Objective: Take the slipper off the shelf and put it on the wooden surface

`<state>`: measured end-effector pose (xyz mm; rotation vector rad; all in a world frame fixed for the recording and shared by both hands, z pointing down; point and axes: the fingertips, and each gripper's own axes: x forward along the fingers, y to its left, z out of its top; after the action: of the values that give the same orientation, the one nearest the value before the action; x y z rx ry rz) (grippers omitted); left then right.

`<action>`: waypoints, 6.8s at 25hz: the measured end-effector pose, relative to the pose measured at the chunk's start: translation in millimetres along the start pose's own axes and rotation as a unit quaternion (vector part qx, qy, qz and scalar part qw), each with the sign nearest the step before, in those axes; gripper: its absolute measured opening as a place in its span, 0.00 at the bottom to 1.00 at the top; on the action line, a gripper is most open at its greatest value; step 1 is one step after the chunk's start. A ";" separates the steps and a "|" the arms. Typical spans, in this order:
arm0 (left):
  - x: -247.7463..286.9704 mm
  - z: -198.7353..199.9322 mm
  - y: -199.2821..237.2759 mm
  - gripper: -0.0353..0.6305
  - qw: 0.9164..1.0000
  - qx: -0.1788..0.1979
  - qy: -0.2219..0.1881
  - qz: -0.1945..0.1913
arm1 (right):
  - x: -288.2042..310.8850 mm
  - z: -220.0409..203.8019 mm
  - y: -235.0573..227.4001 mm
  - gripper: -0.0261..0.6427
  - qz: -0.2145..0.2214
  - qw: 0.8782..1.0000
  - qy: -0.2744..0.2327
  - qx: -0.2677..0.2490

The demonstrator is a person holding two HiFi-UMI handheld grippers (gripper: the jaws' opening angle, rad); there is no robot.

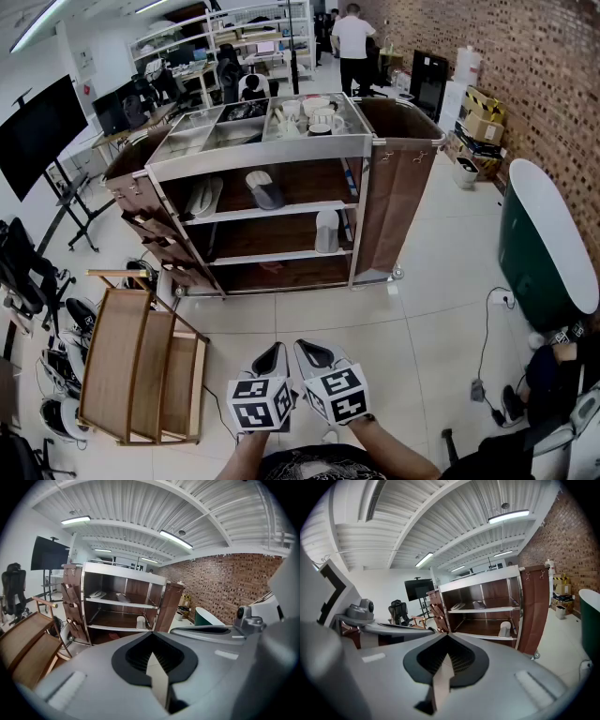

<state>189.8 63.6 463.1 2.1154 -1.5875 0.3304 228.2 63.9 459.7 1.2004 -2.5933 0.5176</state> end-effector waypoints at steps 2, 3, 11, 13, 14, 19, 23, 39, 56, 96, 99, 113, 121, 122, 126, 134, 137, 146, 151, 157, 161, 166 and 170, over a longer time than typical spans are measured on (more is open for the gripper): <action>4.2 -1.7 -3.8 0.06 1.000 -0.002 0.000 0.001 | 0.3 -1.5 -9.3 0.04 0.002 1.000 0.002 0.003; 6.7 -1.6 -5.1 0.06 1.000 -0.003 0.000 0.002 | 1.2 -1.3 -13.5 0.04 0.002 1.000 0.002 0.004; 32.8 15.7 1.4 0.06 1.000 -0.008 -0.011 0.011 | 24.0 9.2 -26.3 0.04 0.017 1.000 0.006 -0.007; 42.4 22.0 5.6 0.06 1.000 -0.011 -0.015 0.008 | 33.2 12.8 -29.4 0.04 0.016 1.000 0.008 -0.013; 48.0 25.6 7.8 0.06 1.000 -0.011 -0.016 0.006 | 38.3 15.3 -31.7 0.04 0.015 1.000 0.009 -0.016; 74.3 50.6 29.4 0.06 1.000 -0.015 -0.025 -0.003 | 72.4 33.9 -41.2 0.04 0.009 1.000 0.009 -0.021; 92.7 69.8 60.5 0.06 0.999 -0.023 -0.031 -0.005 | 108.6 47.1 -43.1 0.04 0.006 1.000 0.018 -0.023; 161.2 133.6 173.6 0.06 0.999 -0.036 -0.022 -0.023 | 240.1 100.8 -41.5 0.04 -0.015 0.999 0.035 -0.026; 198.4 159.3 240.5 0.06 0.999 -0.030 -0.011 -0.044 | 321.2 124.6 -31.6 0.04 -0.030 0.999 0.038 -0.025; 361.6 223.8 243.0 0.06 0.999 -0.030 -0.014 -0.019 | 442.4 176.6 -200.8 0.15 -0.014 0.997 0.048 -0.063; 367.8 225.3 243.1 0.06 0.999 -0.032 -0.014 -0.018 | 452.0 175.4 -214.6 0.18 -0.022 0.995 0.056 -0.074; 382.3 221.1 264.2 0.06 0.999 -0.052 -0.006 0.004 | 505.6 166.2 -275.5 0.22 -0.074 0.989 0.074 -0.100; 387.6 220.8 272.1 0.06 0.999 -0.052 -0.001 0.011 | 530.7 158.4 -279.9 0.22 -0.070 0.986 0.091 -0.117; 388.4 221.2 273.5 0.06 0.999 -0.053 -0.002 0.013 | 532.5 156.7 -280.7 0.23 -0.071 0.986 0.094 -0.117; 392.4 220.7 277.1 0.06 0.998 -0.056 0.000 0.015 | 538.6 144.9 -288.6 0.25 -0.082 0.983 0.122 -0.114; 396.7 219.0 279.0 0.06 0.998 -0.062 0.004 0.016 | 539.5 137.9 -291.0 0.14 -0.101 0.971 0.144 -0.160; 396.8 218.3 279.5 0.06 0.998 -0.063 0.005 0.017 | 538.3 137.9 -291.8 0.08 -0.098 0.971 0.144 -0.162; 394.7 216.3 284.2 0.06 0.998 -0.066 0.003 0.020 | 528.2 142.0 -280.3 0.06 -0.080 0.975 0.138 -0.157; 394.3 214.6 285.1 0.06 0.997 -0.070 0.007 0.021 | 521.4 144.1 -276.3 0.06 -0.083 0.975 0.128 -0.160; 392.0 215.2 283.8 0.06 0.998 -0.064 0.004 0.024 | 511.9 145.0 -267.1 0.06 -0.080 0.976 0.119 -0.162; 384.3 213.1 283.0 0.06 0.998 -0.058 -0.002 0.028 | 504.1 147.3 -256.9 0.06 -0.076 0.977 0.113 -0.163; 361.7 205.4 284.4 0.06 0.998 -0.058 -0.005 0.030 | 491.4 142.2 -239.0 0.06 -0.077 0.978 0.108 -0.160; 329.7 197.0 297.0 0.06 0.997 -0.060 -0.012 0.046 | 481.0 134.5 -216.5 0.06 -0.075 0.979 0.103 -0.159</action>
<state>-10.2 -376.1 511.6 1.9666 -1.6789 0.2357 80.7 -451.3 555.2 1.1539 -2.2816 0.1763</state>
